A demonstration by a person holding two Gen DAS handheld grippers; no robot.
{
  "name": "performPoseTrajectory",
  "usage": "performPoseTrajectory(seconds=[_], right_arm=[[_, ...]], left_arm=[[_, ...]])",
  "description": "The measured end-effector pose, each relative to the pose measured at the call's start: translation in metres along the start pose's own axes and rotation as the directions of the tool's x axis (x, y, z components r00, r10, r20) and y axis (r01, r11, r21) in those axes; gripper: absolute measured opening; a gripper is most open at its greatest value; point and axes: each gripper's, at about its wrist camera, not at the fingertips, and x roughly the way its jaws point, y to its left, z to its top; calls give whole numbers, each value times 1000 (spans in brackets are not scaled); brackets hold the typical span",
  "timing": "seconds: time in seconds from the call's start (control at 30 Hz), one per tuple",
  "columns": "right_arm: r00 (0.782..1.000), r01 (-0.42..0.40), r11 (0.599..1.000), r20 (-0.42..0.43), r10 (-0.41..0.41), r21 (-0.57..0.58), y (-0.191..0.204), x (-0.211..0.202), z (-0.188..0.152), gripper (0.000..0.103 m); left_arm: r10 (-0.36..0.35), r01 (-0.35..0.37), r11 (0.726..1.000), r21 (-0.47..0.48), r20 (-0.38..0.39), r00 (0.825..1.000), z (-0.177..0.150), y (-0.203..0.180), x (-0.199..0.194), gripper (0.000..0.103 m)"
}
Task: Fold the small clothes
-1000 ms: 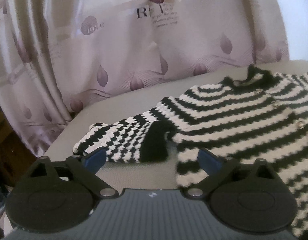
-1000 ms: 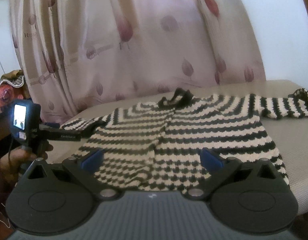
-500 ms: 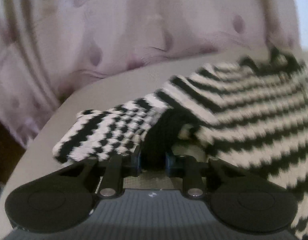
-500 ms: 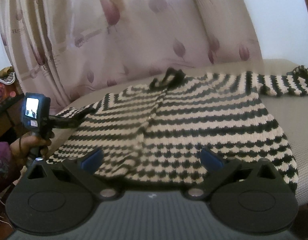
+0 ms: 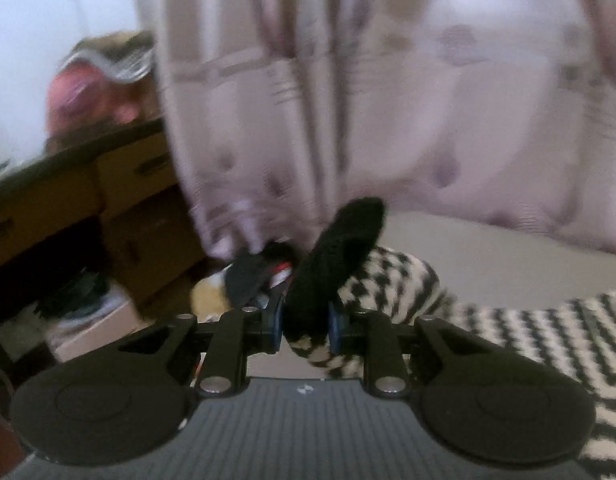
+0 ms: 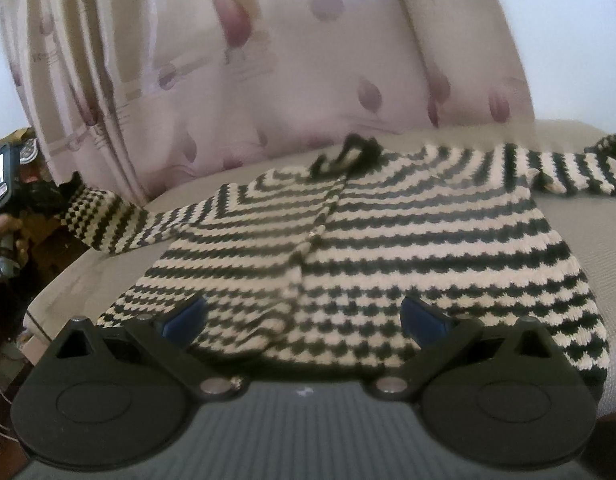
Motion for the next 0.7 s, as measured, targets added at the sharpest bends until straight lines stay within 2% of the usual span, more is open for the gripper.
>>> performPoseTrajectory(seconds=[0.17,0.33,0.37,0.43,0.5,0.6,0.7], right_arm=[[1000,2,1000,13,-2,18,-4,-4,1,103],[1000,5,999,14,-5,34,-8,-6,0,103],[1000,5,999,15,-5,34,-9,-7,0,103],[1000,8,999,19,-9,33,-10,-8,0,103],[999,24,999,30,-25,22,-15,-10,2,103],[988,114,994,107,-113,1,-29,-25,11,103],[948,246,969,201,-246,24,-57,-43,26,103]], left_arm=[[68,-74,995,-71,-79,995,-12,33,15,26],[111,-122,990,-73,-143,983,-31,45,26,33],[124,-135,988,-70,-146,981,-35,45,24,38],[155,-164,985,-63,-120,981,-37,45,15,68],[171,-175,983,-50,-69,983,-37,39,2,74],[112,-112,993,-24,-8,994,-35,19,-26,85],[-55,55,998,-31,3,999,-39,-16,-55,92]])
